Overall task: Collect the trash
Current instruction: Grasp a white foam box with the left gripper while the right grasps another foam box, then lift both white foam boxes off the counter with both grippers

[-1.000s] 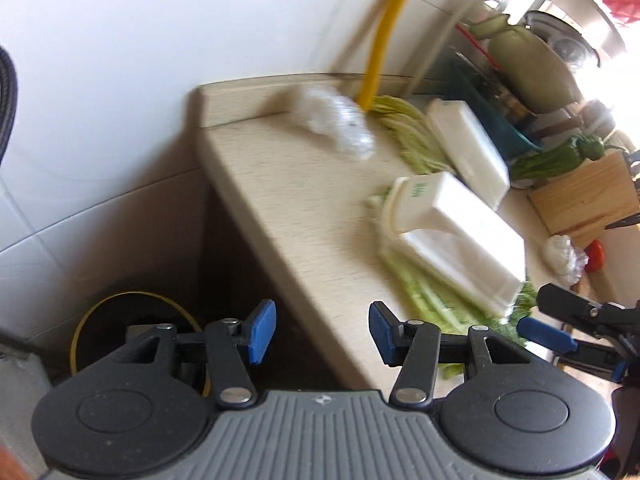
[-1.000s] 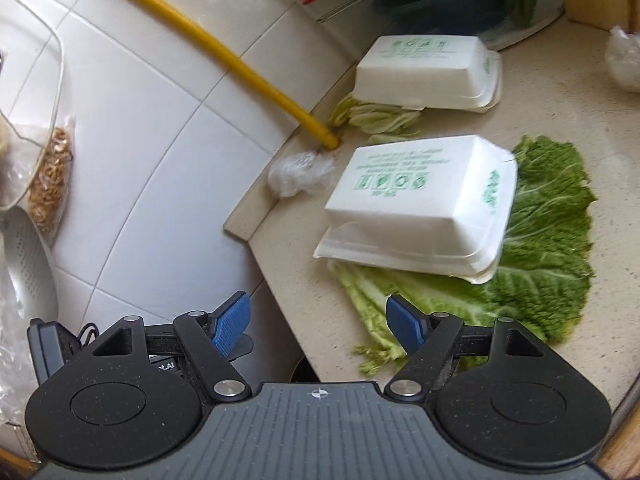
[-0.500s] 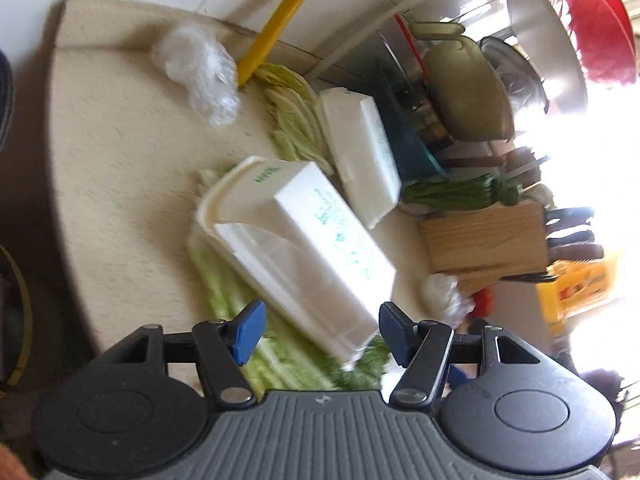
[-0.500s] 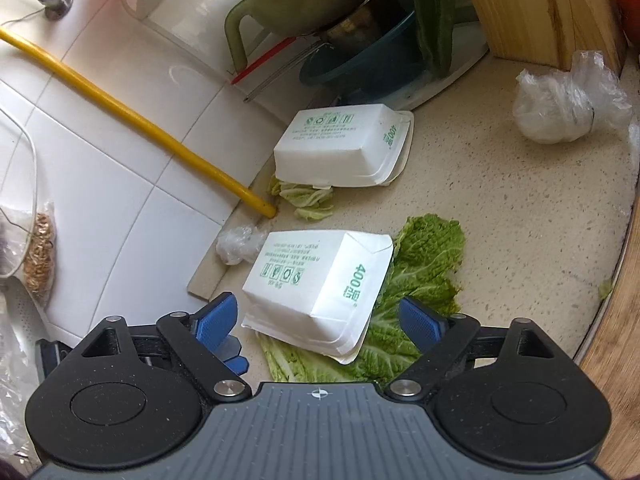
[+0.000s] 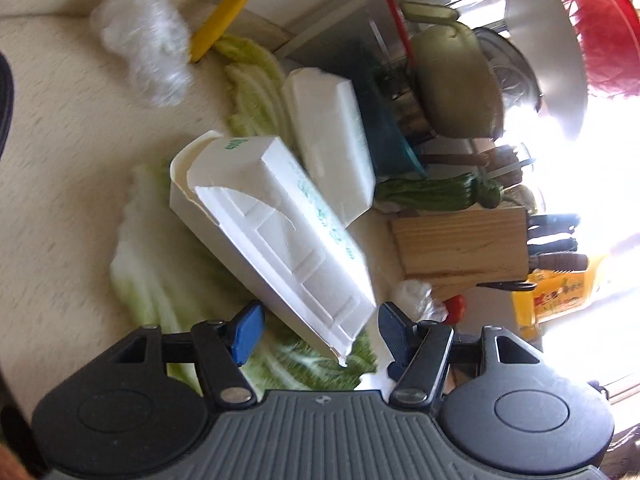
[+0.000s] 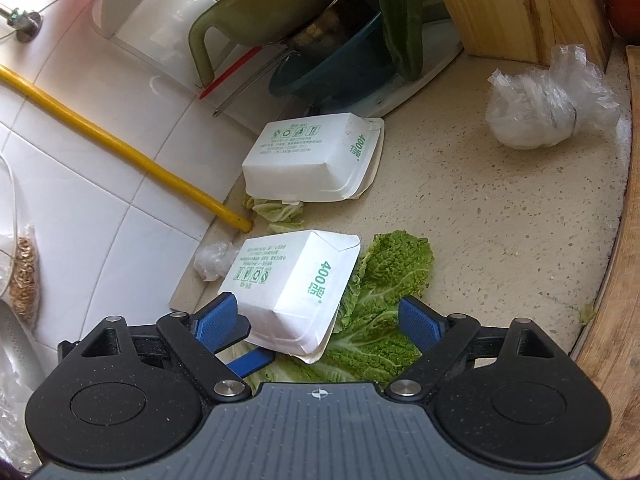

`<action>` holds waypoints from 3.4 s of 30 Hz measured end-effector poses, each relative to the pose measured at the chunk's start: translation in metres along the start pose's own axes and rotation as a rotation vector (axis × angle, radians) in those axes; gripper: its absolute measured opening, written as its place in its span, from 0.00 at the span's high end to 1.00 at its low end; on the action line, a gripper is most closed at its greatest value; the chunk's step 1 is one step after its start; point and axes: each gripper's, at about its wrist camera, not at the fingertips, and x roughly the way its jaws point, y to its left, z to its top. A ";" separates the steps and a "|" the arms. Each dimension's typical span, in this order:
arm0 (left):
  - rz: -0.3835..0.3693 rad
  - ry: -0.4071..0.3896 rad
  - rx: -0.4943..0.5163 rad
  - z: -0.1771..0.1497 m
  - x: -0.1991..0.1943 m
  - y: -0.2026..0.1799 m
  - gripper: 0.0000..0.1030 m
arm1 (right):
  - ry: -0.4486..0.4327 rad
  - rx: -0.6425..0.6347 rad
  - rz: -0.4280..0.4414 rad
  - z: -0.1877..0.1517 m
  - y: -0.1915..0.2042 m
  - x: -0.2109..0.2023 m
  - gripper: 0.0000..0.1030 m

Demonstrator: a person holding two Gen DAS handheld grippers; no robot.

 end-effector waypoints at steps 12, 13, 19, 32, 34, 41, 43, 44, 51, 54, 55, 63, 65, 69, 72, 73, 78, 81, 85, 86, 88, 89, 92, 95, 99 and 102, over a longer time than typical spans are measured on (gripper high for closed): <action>-0.022 -0.041 -0.058 0.032 0.036 -0.001 0.39 | -0.057 -0.012 -0.043 0.019 0.012 0.001 0.11; -0.016 -0.045 -0.067 0.034 0.040 -0.002 0.39 | -0.061 -0.010 -0.044 0.021 0.011 0.001 0.11; 0.033 -0.032 -0.064 0.033 0.062 -0.003 0.46 | -0.084 -0.023 -0.065 0.038 0.012 0.011 0.11; -0.029 -0.075 0.012 0.047 -0.008 -0.005 0.62 | -0.101 -0.568 -0.261 0.062 0.083 0.081 0.05; -0.020 -0.094 0.029 0.047 -0.027 -0.002 0.62 | -0.103 -0.696 -0.307 0.054 0.093 0.094 0.04; -0.001 -0.149 0.000 0.042 -0.064 0.022 0.62 | -0.080 -1.133 -0.494 -0.001 0.120 0.148 0.01; 0.002 -0.157 0.003 0.040 -0.068 0.025 0.62 | -0.097 -1.196 -0.527 -0.009 0.124 0.163 0.01; -0.008 -0.152 -0.006 0.040 -0.068 0.030 0.62 | -0.107 -1.206 -0.543 -0.010 0.126 0.171 0.01; -0.004 -0.128 -0.029 0.040 -0.056 0.043 0.63 | -0.167 -1.225 -0.675 -0.004 0.125 0.204 0.02; 0.003 -0.118 -0.024 0.046 -0.049 0.042 0.63 | -0.193 -1.218 -0.698 0.002 0.125 0.208 0.03; 0.004 -0.115 -0.024 0.048 -0.047 0.041 0.63 | -0.212 -1.217 -0.716 0.005 0.125 0.207 0.04; 0.047 -0.026 0.078 0.065 -0.016 0.021 0.62 | -0.144 -0.821 -0.540 0.063 0.097 0.171 0.10; 0.057 -0.012 0.087 0.068 -0.008 0.019 0.62 | -0.162 -0.859 -0.561 0.062 0.101 0.169 0.10; 0.080 0.006 0.154 0.071 0.007 0.004 0.61 | -0.213 -1.088 -0.675 0.043 0.111 0.175 0.10; 0.090 0.017 0.196 0.071 0.016 -0.003 0.59 | -0.214 -1.159 -0.721 0.034 0.110 0.170 0.10; 0.085 0.021 0.195 0.072 0.017 -0.003 0.58 | -0.195 -1.215 -0.744 0.028 0.109 0.173 0.09; 0.069 0.033 0.184 0.074 0.018 0.000 0.57 | -0.074 -1.516 -0.825 0.005 0.084 0.204 0.08; 0.070 0.036 0.187 0.075 0.020 -0.002 0.56 | -0.090 -1.492 -0.829 0.016 0.081 0.210 0.09; 0.071 0.033 0.184 0.075 0.019 -0.004 0.56 | -0.089 -1.311 -0.741 0.039 0.089 0.193 0.32; 0.069 0.032 0.187 0.075 0.018 -0.004 0.57 | -0.091 -1.239 -0.702 0.045 0.091 0.184 0.32; 0.044 0.040 0.177 0.077 0.018 -0.006 0.61 | -0.083 -1.079 -0.622 0.058 0.090 0.166 0.34; 0.031 0.044 0.172 0.077 0.018 -0.007 0.61 | -0.085 -1.013 -0.586 0.063 0.088 0.158 0.34; 0.014 0.037 0.182 0.080 0.015 -0.014 0.61 | -0.093 -0.801 -0.460 0.082 0.081 0.135 0.34; 0.011 0.058 0.190 0.080 0.018 -0.017 0.61 | -0.099 -0.591 -0.347 0.096 0.069 0.113 0.36; 0.046 0.135 0.206 0.077 0.032 -0.021 0.59 | -0.039 -0.413 -0.277 0.101 0.042 0.107 0.46; 0.138 0.175 0.311 0.071 0.043 -0.033 0.56 | -0.025 -0.356 -0.274 0.089 0.027 0.100 0.47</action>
